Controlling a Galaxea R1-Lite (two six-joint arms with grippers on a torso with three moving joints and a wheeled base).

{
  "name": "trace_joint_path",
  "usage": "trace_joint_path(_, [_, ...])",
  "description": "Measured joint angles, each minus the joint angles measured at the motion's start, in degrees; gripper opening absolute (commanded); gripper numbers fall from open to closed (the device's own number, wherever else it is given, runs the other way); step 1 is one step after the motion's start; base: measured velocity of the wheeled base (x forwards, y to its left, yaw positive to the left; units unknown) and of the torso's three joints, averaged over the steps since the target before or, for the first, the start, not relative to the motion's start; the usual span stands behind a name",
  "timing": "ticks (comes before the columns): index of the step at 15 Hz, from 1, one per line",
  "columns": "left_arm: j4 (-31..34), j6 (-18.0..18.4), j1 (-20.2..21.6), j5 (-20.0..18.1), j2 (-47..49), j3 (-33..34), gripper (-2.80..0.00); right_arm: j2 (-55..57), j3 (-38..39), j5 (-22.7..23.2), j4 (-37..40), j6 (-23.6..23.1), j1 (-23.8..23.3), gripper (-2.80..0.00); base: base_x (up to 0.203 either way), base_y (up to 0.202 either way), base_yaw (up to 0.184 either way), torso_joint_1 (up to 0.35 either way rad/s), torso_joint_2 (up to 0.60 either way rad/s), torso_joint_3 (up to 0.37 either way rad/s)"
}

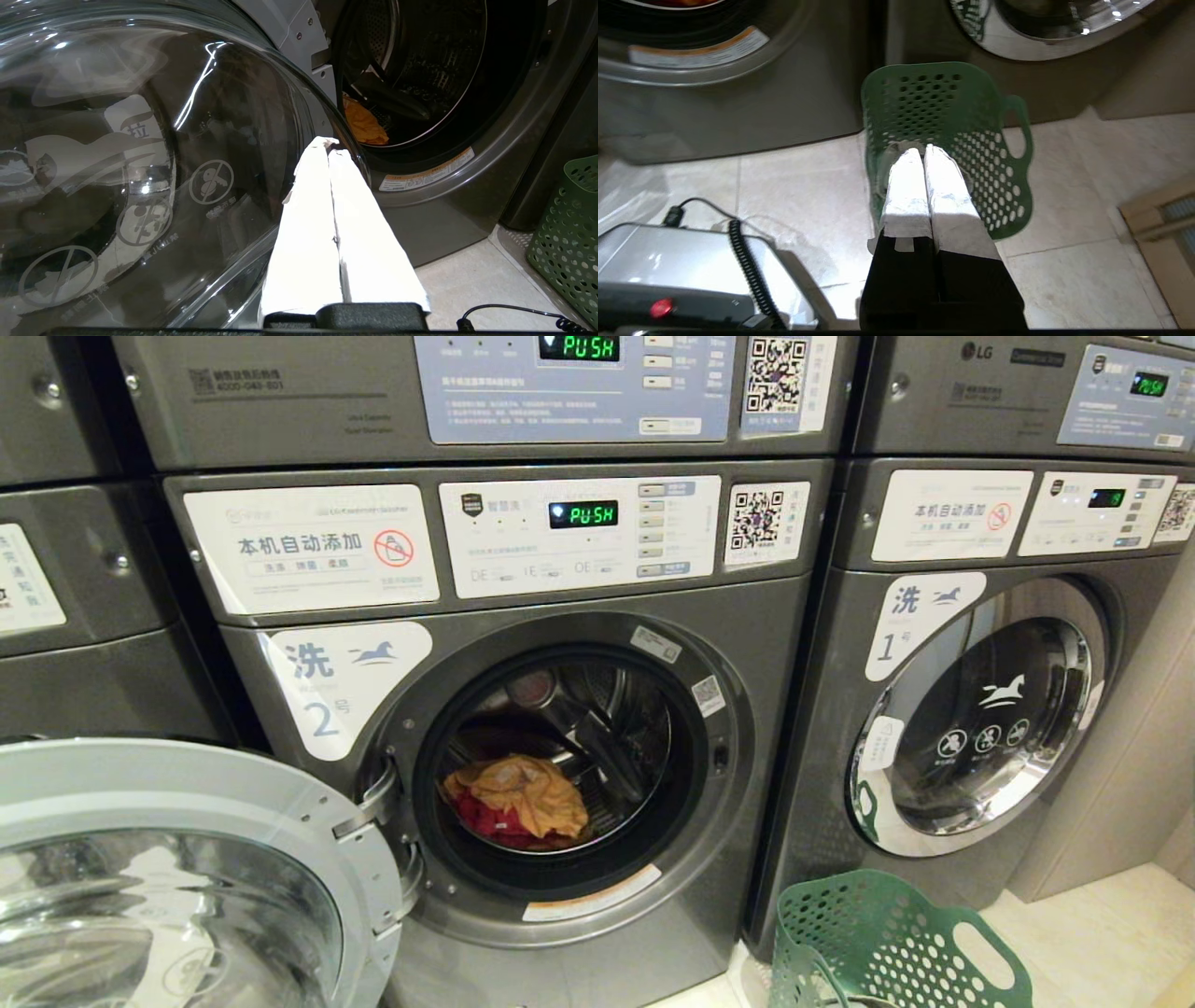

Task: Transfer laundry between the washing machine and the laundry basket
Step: Pick a cloth and place it into the basket

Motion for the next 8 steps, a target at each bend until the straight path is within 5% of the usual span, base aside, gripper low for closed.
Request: trace_joint_path(8, [0.0,0.0,0.0,0.0,0.0,0.0,-2.8,-12.21,6.34,1.94,-0.93,-5.59,-3.58,-2.8,0.0,0.0,0.0,0.0,0.0,0.0])
